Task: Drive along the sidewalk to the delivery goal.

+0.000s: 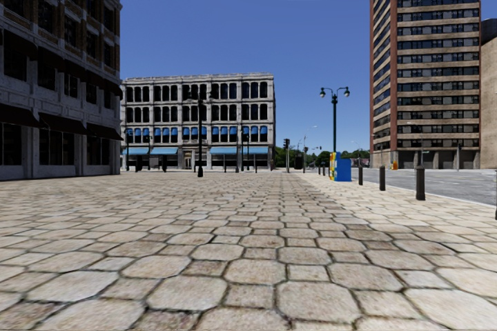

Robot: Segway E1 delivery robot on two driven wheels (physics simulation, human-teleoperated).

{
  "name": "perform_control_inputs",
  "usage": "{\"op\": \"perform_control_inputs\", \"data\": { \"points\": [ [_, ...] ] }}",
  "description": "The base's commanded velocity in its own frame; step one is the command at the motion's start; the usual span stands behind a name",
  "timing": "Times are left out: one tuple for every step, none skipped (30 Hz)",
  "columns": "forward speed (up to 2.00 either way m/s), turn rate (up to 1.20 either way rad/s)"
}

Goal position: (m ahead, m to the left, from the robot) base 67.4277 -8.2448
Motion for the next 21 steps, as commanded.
{"op": "perform_control_inputs", "data": {
  "points": [
    [2.00,0.00],
    [2.00,0.00],
    [2.00,-0.03],
    [2.00,-0.09],
    [2.00,-0.19],
    [2.00,-0.19],
    [2.00,-0.22],
    [2.00,-0.23],
    [2.00,-0.23],
    [2.00,-0.23],
    [2.00,-0.23],
    [2.00,-0.23],
    [2.00,-0.23],
    [2.00,-0.23],
    [2.00,-0.23],
    [2.00,-0.23],
    [2.00,-0.23],
    [2.00,-0.23],
    [2.00,-0.23],
    [2.00,-0.23],
    [2.00,-0.23]
  ]
}}
